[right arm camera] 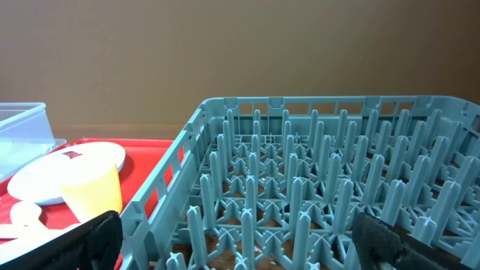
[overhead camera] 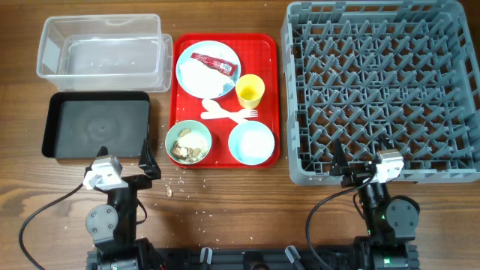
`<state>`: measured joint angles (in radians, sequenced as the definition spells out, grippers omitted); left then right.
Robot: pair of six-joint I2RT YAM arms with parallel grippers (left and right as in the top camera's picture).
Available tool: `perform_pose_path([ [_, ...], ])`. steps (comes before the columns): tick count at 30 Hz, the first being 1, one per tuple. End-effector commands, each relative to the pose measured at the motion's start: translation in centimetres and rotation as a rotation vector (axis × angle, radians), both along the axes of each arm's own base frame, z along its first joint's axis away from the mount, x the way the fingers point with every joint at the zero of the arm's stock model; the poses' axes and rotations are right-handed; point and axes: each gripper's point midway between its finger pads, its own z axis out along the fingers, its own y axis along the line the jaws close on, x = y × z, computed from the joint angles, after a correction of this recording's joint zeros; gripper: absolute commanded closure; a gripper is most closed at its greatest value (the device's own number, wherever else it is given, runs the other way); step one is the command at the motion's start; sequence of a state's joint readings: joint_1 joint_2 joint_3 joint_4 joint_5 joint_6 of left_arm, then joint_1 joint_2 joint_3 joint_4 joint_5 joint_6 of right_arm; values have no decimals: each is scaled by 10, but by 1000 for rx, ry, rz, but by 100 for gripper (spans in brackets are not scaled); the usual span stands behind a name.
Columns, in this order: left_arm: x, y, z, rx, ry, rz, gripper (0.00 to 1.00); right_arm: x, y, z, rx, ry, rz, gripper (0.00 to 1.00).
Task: Sort waste into correct bins and load items into the dishwasher rack
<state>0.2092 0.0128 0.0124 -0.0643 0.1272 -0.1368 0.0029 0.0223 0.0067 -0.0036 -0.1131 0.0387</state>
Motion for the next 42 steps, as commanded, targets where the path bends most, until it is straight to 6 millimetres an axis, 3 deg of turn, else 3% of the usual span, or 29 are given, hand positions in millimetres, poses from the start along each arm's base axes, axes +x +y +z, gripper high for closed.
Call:
perform_pose_path([
  [1, 0, 0, -3, -6, 3, 1, 0, -1, 2, 3, -10, -10, 15, 0],
  [25, 0, 0, -3, -6, 3, 0, 0, -1, 2, 7, -12, -24, 15, 0],
  [27, 0, 0, -2, -6, 2, 1, 0, -1, 3, 17, -8, -65, 20, 0],
  [30, 1, -7, 5, -1, -27, -38, 0, -8, 25, 43, -16, -173, 152, 0],
  [35, -1, -31, 31, 14, -105, -174, 0, -22, 36, 91, -39, -287, 212, 0],
  [36, -2, -31, 46, 20, -124, -174, 0, -23, 36, 108, -41, -296, 212, 0],
  [38, -2, -31, 74, 26, -142, -174, 0, -13, 37, 127, -70, -269, 217, 0],
  [42, 12, -32, 98, 14, -91, -197, 0, 20, 38, 145, -86, -178, 222, 0],
])
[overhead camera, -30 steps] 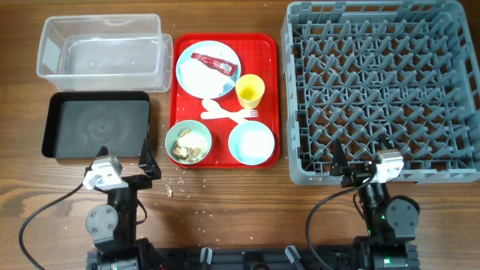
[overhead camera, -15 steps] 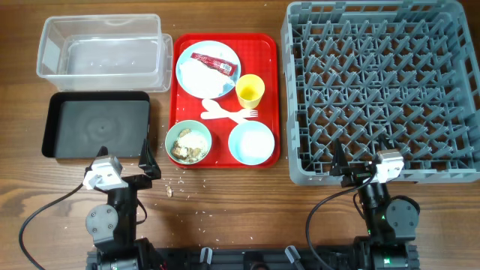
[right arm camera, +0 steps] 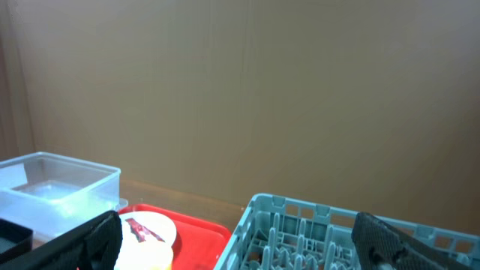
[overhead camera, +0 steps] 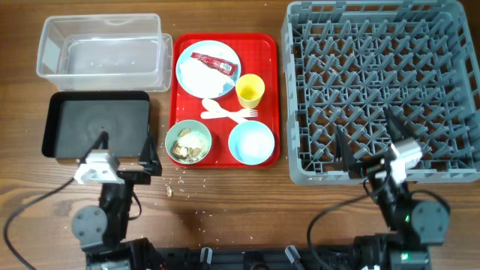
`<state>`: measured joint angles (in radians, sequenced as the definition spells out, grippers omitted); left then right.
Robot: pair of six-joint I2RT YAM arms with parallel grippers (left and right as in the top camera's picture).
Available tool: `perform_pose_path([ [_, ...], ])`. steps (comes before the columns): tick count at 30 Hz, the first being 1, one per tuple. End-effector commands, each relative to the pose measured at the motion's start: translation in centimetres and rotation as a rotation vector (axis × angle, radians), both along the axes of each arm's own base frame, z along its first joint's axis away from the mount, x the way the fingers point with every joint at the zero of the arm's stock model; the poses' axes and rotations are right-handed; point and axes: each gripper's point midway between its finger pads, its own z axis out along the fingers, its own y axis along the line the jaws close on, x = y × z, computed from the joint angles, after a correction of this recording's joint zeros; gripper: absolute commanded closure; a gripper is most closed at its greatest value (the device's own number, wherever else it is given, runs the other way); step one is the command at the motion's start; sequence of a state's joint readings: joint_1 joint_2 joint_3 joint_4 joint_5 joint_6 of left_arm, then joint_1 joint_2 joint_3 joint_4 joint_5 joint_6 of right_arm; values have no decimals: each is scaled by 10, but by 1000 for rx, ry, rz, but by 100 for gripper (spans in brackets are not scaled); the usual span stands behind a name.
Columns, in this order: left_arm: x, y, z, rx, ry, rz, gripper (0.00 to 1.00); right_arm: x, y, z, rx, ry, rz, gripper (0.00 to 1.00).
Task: Sort waste into correct bins and load items into the dishwasher rack
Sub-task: 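Reach the left gripper to the red wrapper and tissue on the plate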
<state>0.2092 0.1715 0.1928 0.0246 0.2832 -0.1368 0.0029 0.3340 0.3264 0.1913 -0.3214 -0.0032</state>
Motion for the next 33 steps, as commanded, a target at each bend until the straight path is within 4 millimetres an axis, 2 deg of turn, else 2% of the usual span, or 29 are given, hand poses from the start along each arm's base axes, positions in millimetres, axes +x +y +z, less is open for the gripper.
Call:
perform_pose_path([
  [1, 17, -5, 29, -9, 45, -48, 0, 31, 6, 20, -36, 64, 36, 0],
  [3, 39, -5, 37, -21, 113, -66, 0, 52, 14, 26, -40, 112, 85, 0],
  [5, 74, -13, 44, -35, 193, -109, 0, 74, 21, 25, -41, 172, 133, 0],
  [9, 130, -38, 45, -21, 341, -195, 0, 94, 23, 15, -39, 295, 147, 0],
  [12, 176, -67, 25, 1, 577, -262, 0, 100, 22, -1, -71, 400, 144, 0],
  [14, 196, -75, 2, 2, 774, -258, 0, 101, 22, -8, -82, 455, 146, 0],
  [17, 216, -89, -28, 0, 1018, -277, 0, 101, 24, -8, -81, 462, 160, 0],
  [19, 231, -106, -42, -31, 1065, -323, 0, 98, 26, -12, -74, 479, 175, 0],
  [20, 228, -121, -54, -102, 1113, -368, 0, 97, 26, -15, -39, 510, 172, 0],
  [22, 228, -133, -68, -118, 1140, -412, 0, 96, 26, -18, 11, 544, 169, 0],
  [24, 242, -148, -71, -114, 1092, -435, 17, 95, 26, -20, 23, 560, 168, 0],
  [25, 251, -149, -76, -163, 1095, -359, 18, 95, 26, -21, 27, 564, 167, 0],
  [27, 264, -137, -93, -244, 1111, -90, 23, 95, 26, -21, 50, 573, 165, 0],
  [29, 269, -141, -106, -207, 1094, 4, 24, 95, 26, -21, 52, 574, 165, 0],
  [31, 273, -147, -125, -177, 1086, 86, 22, 95, 26, -21, 55, 576, 165, 0],
  [33, 274, -149, -151, -213, 1116, 160, 20, 94, 26, -24, 55, 590, 164, 0],
])
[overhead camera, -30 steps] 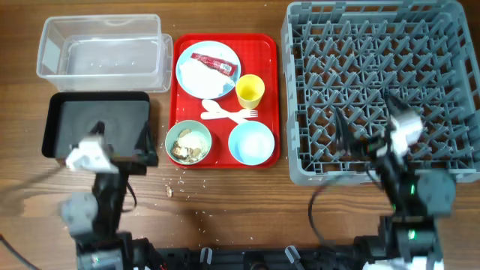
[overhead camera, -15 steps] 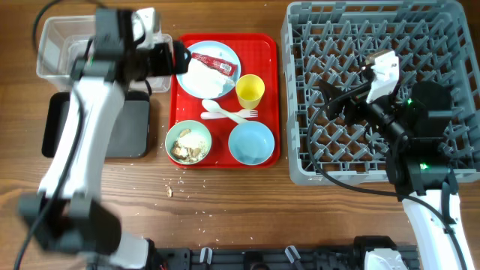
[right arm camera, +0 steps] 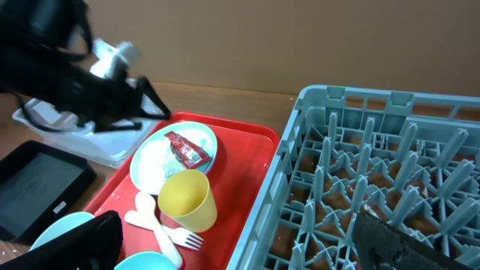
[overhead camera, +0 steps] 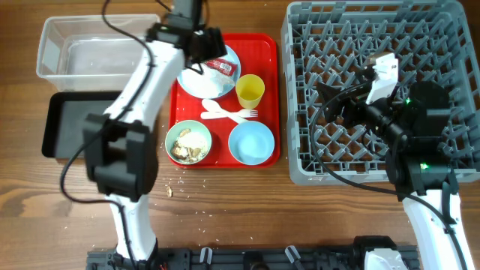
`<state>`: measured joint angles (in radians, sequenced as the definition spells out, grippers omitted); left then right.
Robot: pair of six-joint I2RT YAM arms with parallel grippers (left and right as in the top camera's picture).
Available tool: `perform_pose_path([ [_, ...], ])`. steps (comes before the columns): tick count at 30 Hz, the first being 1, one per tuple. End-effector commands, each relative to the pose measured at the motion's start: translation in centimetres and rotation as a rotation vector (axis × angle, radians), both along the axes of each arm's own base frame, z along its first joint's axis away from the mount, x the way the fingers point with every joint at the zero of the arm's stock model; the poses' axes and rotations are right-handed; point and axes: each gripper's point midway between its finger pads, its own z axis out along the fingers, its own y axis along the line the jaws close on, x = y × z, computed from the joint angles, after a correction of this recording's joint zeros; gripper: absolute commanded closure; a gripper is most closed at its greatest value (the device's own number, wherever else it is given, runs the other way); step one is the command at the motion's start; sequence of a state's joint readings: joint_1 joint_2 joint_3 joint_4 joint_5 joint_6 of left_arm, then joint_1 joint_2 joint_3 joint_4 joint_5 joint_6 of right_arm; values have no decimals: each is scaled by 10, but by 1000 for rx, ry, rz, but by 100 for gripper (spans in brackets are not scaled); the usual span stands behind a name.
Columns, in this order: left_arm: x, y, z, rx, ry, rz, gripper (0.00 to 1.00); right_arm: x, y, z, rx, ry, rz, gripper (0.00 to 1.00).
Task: Sort waste into correct bins and load items into the dishwasher rack
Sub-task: 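Reach the left gripper to the red wrapper and tissue on the plate, then carry the wrapper and tissue with the left gripper into the clear bin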
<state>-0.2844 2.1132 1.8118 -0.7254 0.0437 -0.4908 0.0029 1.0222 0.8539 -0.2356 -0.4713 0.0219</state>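
Observation:
A red tray (overhead camera: 266, 45) holds a white plate (overhead camera: 196, 79) with a red sachet (overhead camera: 217, 66) on it, a yellow cup (overhead camera: 250, 91), a white fork and spoon (overhead camera: 225, 114), a bowl of food scraps (overhead camera: 187, 142) and an empty blue bowl (overhead camera: 251, 142). My left gripper (overhead camera: 204, 52) hangs open over the plate's far edge, just short of the sachet. My right gripper (overhead camera: 330, 103) is open above the left part of the grey dishwasher rack (overhead camera: 375, 30), holding nothing. The right wrist view shows the cup (right arm camera: 187, 201), the sachet (right arm camera: 187, 150) and the left gripper (right arm camera: 146, 112).
A clear plastic bin (overhead camera: 97, 56) stands at the back left, with a black tray (overhead camera: 67, 124) in front of it. Crumbs (overhead camera: 169, 191) lie on the wood before the red tray. The left arm stretches across the black tray and the bin's right end.
The left arm has gone from the front table edge out to the white plate. The right arm has moved from the rack's front edge to above its left part, now looking down at the tray.
Both arms first sat folded at the front edge, grippers open. They were then slightly raised, the right wrist camera tilted up at the wall. Now the left gripper is over the plate with the sachet and the right over the rack, both empty.

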Motion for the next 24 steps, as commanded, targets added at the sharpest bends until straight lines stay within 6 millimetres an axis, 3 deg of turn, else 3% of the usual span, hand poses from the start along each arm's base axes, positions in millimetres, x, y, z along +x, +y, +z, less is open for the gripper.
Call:
perform_pose_path([
  [1, 9, 13, -42, 57, 44, 217, 19, 0, 2, 8, 21, 4, 10, 0],
  [9, 14, 15, -87, 69, 90, 236, 15, 5, 2, -8, 44, 69, 3, 0],
  [13, 12, 14, -105, 77, 123, 231, 20, 8, 2, -16, 59, 103, -4, 0],
  [17, 7, 15, -121, 92, 156, 230, 39, 10, 2, -20, 59, 115, -5, 0],
  [18, 5, 16, -122, 94, 162, 229, 49, 10, 2, -20, 59, 115, -5, 0],
  [20, 1, 17, -123, 102, 180, 229, 91, 10, 2, -20, 59, 118, -5, 0],
  [21, -2, 18, -124, 107, 191, 229, 96, 9, 2, -21, 59, 119, -5, 0],
  [24, -3, 19, -117, 114, 191, 217, 96, 9, 2, -21, 59, 121, -5, 0],
])
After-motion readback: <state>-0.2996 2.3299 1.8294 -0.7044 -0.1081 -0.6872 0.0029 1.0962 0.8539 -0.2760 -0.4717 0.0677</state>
